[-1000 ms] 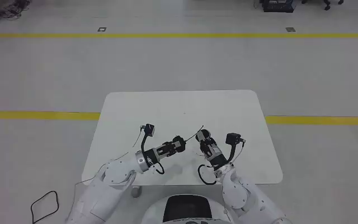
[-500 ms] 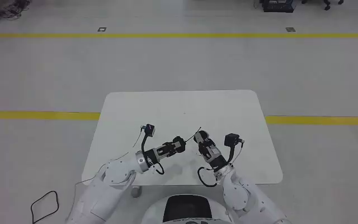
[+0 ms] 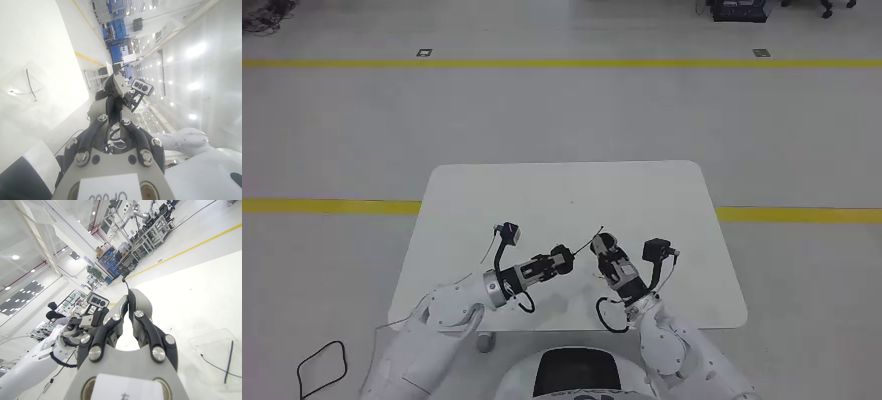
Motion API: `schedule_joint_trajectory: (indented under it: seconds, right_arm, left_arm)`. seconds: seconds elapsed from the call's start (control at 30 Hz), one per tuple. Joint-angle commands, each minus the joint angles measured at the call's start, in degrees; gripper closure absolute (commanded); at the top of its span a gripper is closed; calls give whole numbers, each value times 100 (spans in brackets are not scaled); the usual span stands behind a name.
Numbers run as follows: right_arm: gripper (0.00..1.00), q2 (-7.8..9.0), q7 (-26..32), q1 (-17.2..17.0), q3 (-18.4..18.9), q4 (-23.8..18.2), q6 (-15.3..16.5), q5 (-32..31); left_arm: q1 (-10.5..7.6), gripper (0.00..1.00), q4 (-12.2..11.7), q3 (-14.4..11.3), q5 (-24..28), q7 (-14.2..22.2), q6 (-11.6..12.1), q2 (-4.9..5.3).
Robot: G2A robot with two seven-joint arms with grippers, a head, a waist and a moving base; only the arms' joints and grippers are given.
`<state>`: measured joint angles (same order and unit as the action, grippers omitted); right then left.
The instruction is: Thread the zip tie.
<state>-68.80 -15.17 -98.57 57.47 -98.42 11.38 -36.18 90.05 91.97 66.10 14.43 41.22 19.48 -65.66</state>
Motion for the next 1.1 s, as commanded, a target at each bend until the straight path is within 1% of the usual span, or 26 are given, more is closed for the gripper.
schedule_joint_trajectory:
  seconds: [0.0,0.17,0.63,0.87,1.07]
  right_arm:
    - [100,-3,-2,1,1,4,49,-40]
    - [100,-5,40,-20,19,5,169,-162]
    - [100,13,172,-172,166,-102,232,-479]
    - [100,7,186,-196,216,-109,197,-549]
    - [100,-16,187,-185,224,-87,134,-479]
  left_arm:
    - [-9,100,-34,0,48,43,0,1]
    - [-31,100,-88,-14,93,55,0,3]
    - [-126,100,-303,-45,590,222,0,16]
    - [-165,100,-338,-76,650,270,0,33]
    - [-182,100,-305,-107,522,264,0,48]
